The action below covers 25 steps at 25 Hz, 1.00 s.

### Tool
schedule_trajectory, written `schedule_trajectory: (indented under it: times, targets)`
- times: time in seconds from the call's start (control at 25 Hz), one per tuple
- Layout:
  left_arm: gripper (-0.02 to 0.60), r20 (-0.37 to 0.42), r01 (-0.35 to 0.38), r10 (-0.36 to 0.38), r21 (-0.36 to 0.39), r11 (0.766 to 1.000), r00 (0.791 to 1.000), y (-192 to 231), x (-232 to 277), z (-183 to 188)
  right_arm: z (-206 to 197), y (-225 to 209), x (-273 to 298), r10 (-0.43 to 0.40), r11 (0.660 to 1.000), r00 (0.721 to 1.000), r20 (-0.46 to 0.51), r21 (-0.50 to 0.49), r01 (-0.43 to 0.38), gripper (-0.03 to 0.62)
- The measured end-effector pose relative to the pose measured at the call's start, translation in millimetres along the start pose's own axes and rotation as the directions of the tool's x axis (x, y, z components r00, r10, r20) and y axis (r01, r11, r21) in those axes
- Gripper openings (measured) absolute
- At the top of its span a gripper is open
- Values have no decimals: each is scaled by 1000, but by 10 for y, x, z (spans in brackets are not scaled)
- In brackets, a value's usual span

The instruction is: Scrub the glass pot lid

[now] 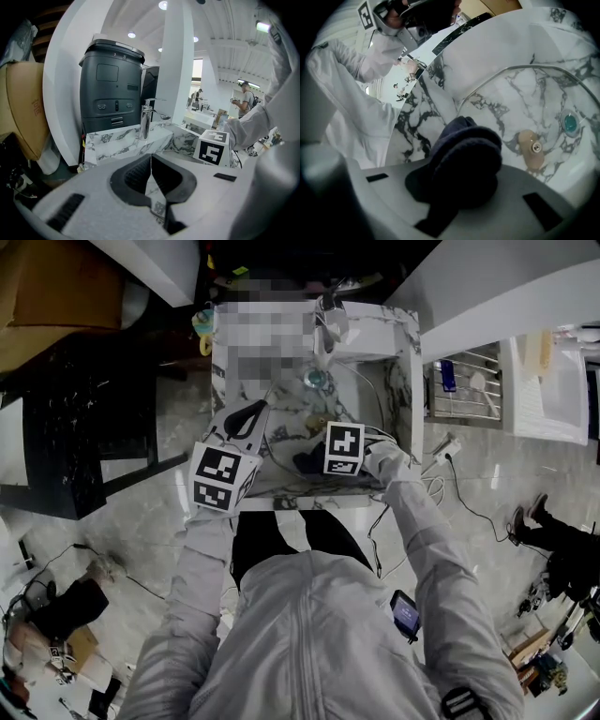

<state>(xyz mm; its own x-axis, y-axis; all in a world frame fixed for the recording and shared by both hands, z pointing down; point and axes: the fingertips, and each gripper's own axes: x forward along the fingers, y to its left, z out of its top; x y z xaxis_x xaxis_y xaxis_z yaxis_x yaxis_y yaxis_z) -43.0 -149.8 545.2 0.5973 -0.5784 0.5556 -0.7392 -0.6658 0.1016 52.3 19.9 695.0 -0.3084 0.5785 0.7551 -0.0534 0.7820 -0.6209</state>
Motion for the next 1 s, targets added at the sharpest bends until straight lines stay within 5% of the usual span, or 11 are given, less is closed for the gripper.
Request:
schedule_trajectory:
  times: [0.28, 0.6, 1.0]
  targets:
    - [28, 6, -1, 1, 0, 1000, 1000, -73, 23, 18, -282, -3, -36, -14, 1000, 996, -89, 2, 14, 55]
    - [28, 12, 9, -9, 4, 1000, 1000, -132, 77, 77, -543, -311, -274, -162, 979, 982, -100, 107, 173, 55]
    - [28, 6, 6, -6, -1, 1000, 1000, -113, 69, 20, -697, -739, -690, -381, 896, 918, -114, 199, 396, 55]
